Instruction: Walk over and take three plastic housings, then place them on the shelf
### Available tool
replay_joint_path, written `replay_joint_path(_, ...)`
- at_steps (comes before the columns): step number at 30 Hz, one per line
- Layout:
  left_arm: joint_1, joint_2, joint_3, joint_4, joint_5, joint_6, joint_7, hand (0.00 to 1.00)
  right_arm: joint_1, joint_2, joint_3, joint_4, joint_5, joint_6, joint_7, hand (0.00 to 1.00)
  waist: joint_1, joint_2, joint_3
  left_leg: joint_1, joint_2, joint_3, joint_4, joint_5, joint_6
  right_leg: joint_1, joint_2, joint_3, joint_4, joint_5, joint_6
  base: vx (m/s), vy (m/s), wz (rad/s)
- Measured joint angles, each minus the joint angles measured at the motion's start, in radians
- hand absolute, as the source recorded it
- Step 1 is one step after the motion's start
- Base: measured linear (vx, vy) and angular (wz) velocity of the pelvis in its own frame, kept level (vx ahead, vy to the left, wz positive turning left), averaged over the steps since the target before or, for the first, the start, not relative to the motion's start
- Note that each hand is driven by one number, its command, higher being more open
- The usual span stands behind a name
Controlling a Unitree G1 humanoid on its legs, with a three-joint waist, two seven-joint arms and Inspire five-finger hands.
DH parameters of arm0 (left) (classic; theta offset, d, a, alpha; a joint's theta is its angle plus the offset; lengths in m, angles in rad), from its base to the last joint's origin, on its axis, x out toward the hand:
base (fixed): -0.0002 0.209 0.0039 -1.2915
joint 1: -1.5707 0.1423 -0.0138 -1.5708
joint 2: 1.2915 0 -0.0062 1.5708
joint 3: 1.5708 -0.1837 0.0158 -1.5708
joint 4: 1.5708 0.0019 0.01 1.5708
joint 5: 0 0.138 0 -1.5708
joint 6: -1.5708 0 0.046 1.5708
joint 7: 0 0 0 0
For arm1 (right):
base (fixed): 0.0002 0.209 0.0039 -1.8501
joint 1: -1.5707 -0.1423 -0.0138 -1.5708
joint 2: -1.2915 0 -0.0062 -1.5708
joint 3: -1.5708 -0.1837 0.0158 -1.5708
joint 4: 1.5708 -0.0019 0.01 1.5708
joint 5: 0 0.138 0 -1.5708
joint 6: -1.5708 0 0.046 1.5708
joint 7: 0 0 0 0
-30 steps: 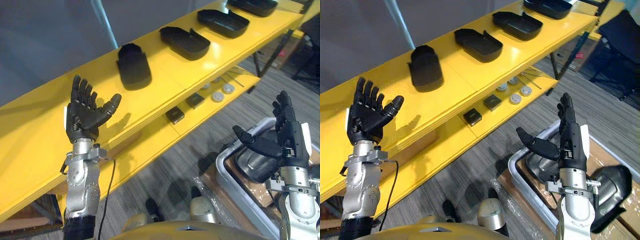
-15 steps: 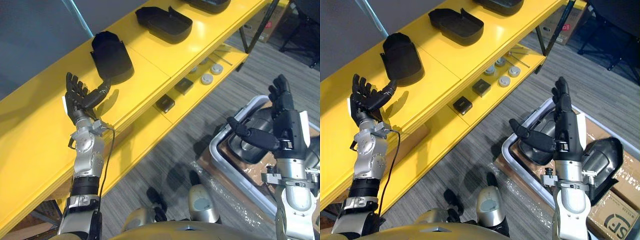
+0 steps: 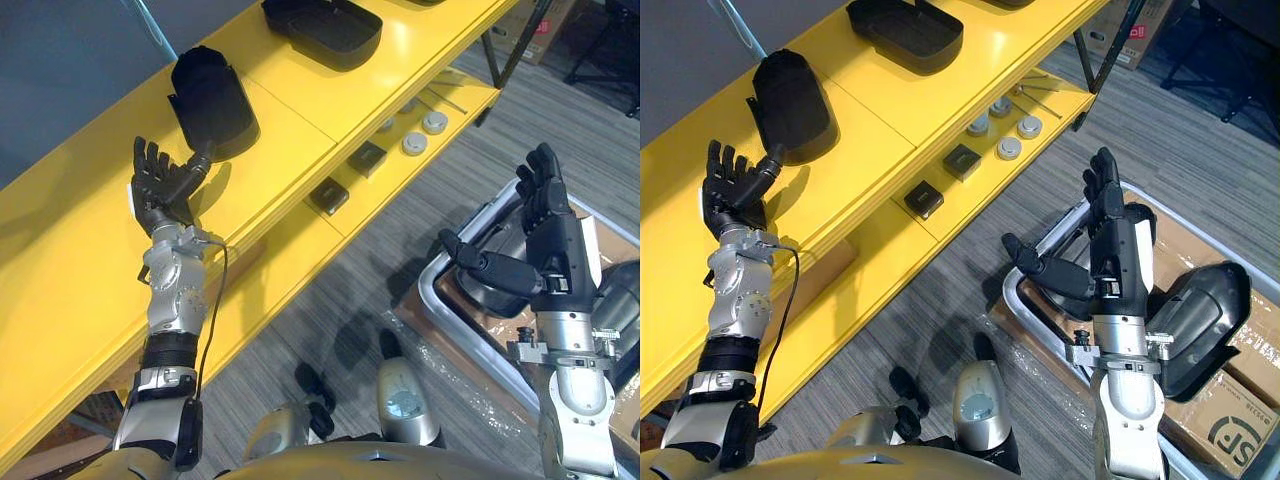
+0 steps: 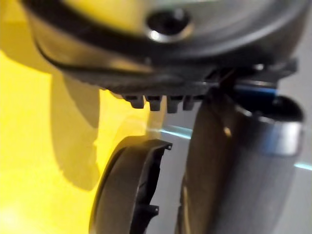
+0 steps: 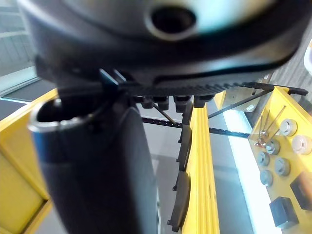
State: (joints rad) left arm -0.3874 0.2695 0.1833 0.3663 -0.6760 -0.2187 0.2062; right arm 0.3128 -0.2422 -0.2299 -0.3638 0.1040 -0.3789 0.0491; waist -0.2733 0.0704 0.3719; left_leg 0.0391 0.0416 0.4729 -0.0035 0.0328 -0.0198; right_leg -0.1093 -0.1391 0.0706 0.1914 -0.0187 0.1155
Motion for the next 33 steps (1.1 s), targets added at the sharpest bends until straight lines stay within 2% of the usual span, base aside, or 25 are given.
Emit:
replay_joint_path(9, -0.004, 0.030, -0.003, 0.044, -0.128, 0.002, -0.110, 1.00, 0.018, 0.000, 0.006, -0.029, 0.001, 0.000, 0.001, 1.00, 0.006, 0.000, 0.002, 0.002, 0.001, 0.001, 0.003, 0.000, 0.000, 0.003, -0.006, 0.000, 0.003, 0.000, 0.000, 0.00, 0.000, 0.00)
replay_joint_path(18, 0.004, 0.056, -0.033, 0.077, -0.270, 0.032, -0.306, 1.00, 0.017, -0.042, 0.006, -0.029, 0.001, 0.000, 0.008, 1.00, 0.004, 0.007, 0.013, 0.006, 0.000, -0.001, 0.018, -0.005, 0.002, 0.008, -0.011, -0.002, 0.013, -0.001, 0.002, 0.00, 0.000, 0.00)
replay_joint_path(28, 0.010, 0.081, -0.121, 0.077, -0.304, 0.078, -0.414, 1.00, 0.027, -0.042, 0.006, -0.028, 0.002, 0.001, 0.011, 1.00, -0.013, 0.010, 0.014, 0.021, 0.000, -0.001, 0.017, -0.005, 0.001, 0.025, -0.011, -0.003, -0.002, 0.000, 0.011, 0.00, -0.006, -0.01)
replay_joint_path(33, 0.010, 0.083, -0.134, 0.076, -0.304, 0.088, -0.434, 1.00, 0.029, -0.042, 0.006, -0.025, 0.002, 0.001, 0.011, 1.00, -0.024, 0.010, 0.014, 0.022, 0.000, -0.002, 0.018, -0.004, 0.001, 0.026, -0.012, -0.003, -0.003, 0.001, 0.013, 0.00, 0.000, 0.00)
